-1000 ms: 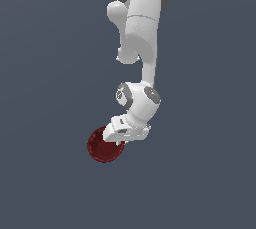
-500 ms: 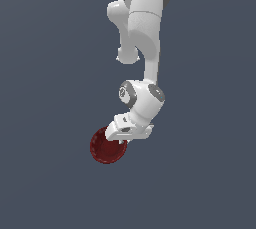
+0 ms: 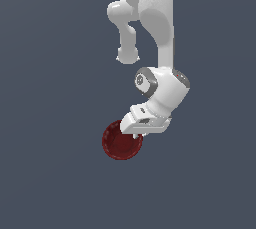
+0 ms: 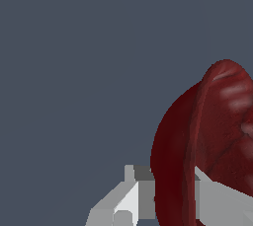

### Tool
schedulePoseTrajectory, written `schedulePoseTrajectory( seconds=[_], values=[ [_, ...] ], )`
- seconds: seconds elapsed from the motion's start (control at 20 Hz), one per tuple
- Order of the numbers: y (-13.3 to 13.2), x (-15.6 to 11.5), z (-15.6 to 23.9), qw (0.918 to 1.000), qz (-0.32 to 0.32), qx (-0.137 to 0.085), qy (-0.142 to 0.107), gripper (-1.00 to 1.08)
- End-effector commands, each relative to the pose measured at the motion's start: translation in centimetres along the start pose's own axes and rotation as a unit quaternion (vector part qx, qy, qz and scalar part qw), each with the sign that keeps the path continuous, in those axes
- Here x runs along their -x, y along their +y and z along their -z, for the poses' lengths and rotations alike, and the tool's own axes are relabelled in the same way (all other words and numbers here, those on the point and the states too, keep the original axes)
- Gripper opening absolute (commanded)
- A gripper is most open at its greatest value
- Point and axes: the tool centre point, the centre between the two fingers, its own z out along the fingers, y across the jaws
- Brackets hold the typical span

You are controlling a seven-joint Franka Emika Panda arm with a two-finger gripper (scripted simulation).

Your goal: Pick up the object and move it to a goal position.

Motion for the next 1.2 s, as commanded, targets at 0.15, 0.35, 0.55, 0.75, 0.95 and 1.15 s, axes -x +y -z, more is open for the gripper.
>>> schedulePoseTrajectory(
  seconds=[0.15, 0.35, 0.55, 0.75, 0.95, 1.15],
  values=[
    [-1.7, -2.2, 6.2, 1.0000, 0.000, 0.000, 0.002, -1.00],
    [-3.0, -3.8, 10.6, 1.0000, 0.000, -0.001, 0.002, -1.00],
    [-4.2, -5.4, 14.8, 1.0000, 0.000, -0.001, 0.002, -1.00],
    [-5.3, -6.8, 18.5, 1.0000, 0.000, -0.001, 0.002, -1.00],
    [-6.1, -7.9, 21.2, 1.0000, 0.000, 0.000, 0.002, -1.00],
    [-6.6, -8.7, 23.0, 1.0000, 0.000, 0.000, 0.002, -1.00]
  ],
)
